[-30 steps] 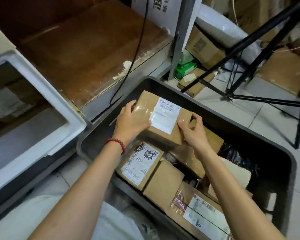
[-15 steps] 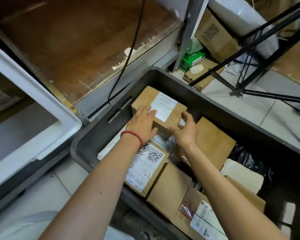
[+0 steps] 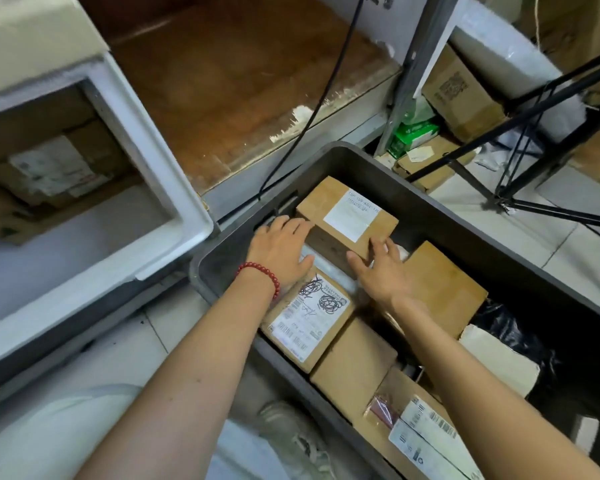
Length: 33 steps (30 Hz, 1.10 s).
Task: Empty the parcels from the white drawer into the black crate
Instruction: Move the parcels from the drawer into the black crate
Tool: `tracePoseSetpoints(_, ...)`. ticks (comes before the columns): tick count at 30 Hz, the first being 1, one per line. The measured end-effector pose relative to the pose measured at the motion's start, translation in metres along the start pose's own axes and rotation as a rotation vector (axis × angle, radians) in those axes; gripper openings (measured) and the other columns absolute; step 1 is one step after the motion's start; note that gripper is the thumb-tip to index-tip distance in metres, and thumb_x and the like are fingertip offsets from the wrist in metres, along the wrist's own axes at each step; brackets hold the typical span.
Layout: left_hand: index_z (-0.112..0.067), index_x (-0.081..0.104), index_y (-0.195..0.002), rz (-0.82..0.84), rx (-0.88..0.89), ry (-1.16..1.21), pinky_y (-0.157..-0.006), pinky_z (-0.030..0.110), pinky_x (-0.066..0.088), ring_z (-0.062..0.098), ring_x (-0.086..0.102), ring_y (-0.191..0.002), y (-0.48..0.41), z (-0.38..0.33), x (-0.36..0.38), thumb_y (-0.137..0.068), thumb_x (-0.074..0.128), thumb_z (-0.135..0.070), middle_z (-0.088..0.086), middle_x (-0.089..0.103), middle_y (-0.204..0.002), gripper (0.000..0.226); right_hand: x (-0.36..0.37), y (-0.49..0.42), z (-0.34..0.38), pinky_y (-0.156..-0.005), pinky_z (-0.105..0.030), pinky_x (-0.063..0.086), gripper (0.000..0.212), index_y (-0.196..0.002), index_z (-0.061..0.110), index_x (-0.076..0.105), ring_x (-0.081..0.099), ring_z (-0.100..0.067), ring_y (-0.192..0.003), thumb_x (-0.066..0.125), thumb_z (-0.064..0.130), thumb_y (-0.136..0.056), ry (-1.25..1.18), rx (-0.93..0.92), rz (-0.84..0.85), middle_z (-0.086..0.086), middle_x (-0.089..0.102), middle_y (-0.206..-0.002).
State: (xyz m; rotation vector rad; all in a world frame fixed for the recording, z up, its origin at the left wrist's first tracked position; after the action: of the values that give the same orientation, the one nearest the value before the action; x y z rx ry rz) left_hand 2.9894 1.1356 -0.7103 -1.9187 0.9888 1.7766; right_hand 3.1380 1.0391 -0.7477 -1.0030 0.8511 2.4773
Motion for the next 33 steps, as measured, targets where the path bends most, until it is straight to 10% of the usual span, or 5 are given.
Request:
tracePoseSetpoints(16,-0.026,0.029,-0.147,-0.182,-0.342,-0.050,-0.106,0.040,0.030,0.020,0.034,-0.135,0.177,0.072,-0.067,-0.091,0.048,-0.052,-0.002,0.037,-0.149,0.064,0.015,0.117,0.156,-0.096,-0.044,0.049,0.077,-0.150,0.028,0.026,0.048,-0.025,-0.128,0.044,0.069,-0.088,0.297,-0.581,0.039,-0.003,0.043,-0.149)
tracePoseSetpoints(33,-0.022,0.029,-0.147,-0.364,-0.847,-0.021,-0.102,0.044,0.034,0.029,0.033,-0.135,0.388,0.159,-0.129,-0.091,0.046,-0.058,0.005,0.035,-0.150,0.069,0.081,0.258,0.295,-0.095,-0.043,0.046,0.064,-0.142,0.024,0.040,0.049,-0.025,-0.126,0.043,0.064,-0.092,0.456,-1.006,0.035,-0.003,0.046,-0.145)
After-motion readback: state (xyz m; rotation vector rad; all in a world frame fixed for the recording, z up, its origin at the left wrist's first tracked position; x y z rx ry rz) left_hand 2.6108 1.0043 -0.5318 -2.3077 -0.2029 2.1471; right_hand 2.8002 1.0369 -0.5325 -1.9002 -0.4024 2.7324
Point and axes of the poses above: each hand's wrist, its own y-axis away from the middle knuckle, its own x-axis out of the palm, z = x × y, the point moved 7 cm from there along -y, towards the middle knuckle
